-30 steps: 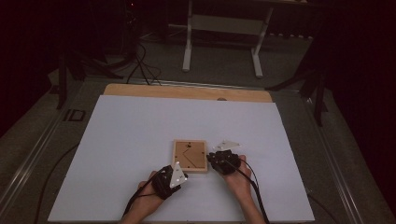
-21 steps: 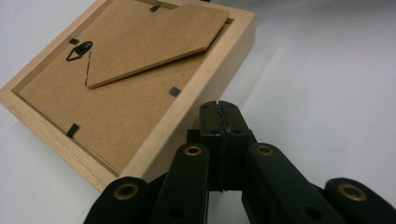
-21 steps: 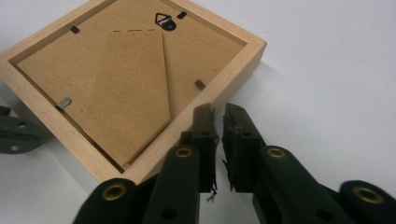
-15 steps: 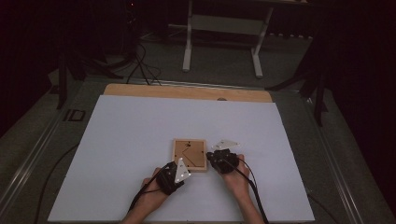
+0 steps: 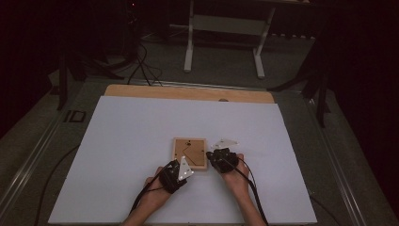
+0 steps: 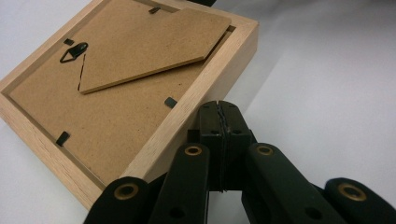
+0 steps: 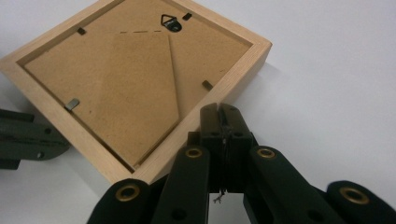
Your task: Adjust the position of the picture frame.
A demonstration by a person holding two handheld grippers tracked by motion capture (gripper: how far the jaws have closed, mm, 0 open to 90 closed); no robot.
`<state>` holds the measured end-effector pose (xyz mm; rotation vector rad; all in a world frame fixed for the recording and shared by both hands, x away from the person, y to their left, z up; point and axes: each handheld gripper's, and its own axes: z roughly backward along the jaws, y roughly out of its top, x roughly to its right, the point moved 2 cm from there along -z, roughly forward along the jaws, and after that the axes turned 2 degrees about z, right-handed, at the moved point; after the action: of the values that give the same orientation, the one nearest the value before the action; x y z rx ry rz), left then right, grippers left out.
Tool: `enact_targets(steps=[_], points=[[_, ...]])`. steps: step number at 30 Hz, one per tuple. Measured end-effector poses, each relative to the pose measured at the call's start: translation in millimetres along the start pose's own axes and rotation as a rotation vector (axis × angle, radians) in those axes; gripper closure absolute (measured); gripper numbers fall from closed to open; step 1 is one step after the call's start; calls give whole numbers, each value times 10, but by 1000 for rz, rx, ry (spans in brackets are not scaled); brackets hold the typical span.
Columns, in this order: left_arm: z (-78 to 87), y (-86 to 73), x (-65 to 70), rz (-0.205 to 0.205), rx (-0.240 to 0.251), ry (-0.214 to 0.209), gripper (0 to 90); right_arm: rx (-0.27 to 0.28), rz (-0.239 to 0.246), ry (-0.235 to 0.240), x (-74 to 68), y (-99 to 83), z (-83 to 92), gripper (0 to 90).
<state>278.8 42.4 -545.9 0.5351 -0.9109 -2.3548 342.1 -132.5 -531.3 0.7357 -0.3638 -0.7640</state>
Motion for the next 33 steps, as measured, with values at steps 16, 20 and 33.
enact_targets(steps=[16, 20, 33], points=[[5, 31, -50, 22, 18, -6, 893, 10, 14, -8, 13, 11, 41, 888], [29, 30, -74, 28, 23, -7, 893, 15, 19, -10, 14, 18, 45, 884], [107, -65, -204, 72, -11, 24, 894, 31, 9, -44, 207, 120, 39, 887]])
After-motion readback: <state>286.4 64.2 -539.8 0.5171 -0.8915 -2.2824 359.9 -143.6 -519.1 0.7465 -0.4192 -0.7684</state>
